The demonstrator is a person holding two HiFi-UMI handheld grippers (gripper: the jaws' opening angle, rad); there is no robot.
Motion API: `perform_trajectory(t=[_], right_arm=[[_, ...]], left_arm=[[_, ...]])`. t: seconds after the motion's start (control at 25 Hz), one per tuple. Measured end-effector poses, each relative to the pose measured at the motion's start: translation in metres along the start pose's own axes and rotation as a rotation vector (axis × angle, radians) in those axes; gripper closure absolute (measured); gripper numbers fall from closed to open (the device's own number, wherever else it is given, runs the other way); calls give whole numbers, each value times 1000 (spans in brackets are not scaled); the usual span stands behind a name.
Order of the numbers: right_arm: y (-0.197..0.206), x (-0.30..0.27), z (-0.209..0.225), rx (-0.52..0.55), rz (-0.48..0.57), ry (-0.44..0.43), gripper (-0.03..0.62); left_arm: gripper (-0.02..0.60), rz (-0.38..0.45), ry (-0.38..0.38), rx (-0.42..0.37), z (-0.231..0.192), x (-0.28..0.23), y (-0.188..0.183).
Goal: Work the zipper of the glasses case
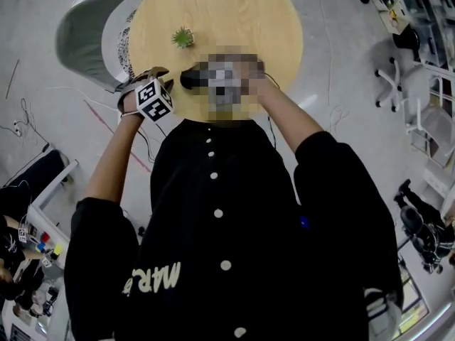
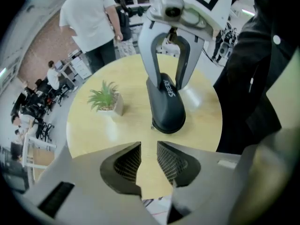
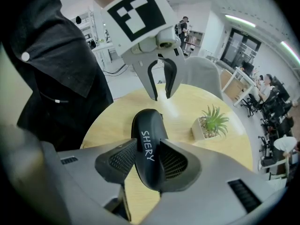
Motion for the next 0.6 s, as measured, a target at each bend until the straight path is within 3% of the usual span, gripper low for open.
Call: perform_trajectory(t=[0.12,0.28,0.6], right_arm=[[-6,5,1,-54,37,40,461],[-4,30,6,-153,118,107,514],[-6,111,18,-383,404,260,588]], left_arm=[[573,139,-5,174,-2,24,-4],[578,344,-21,403,-7,57,-23],[578,610,-179,640,-39,129,-40]])
Point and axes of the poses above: the fingertips, and each gripper's own axes: x backward along the fingers, z to its right, y out of its underside, the point moved 3 cm from there along x, backward along the fingers, and after that the axes turned 1 degree about -x, right-handed, at the moved point
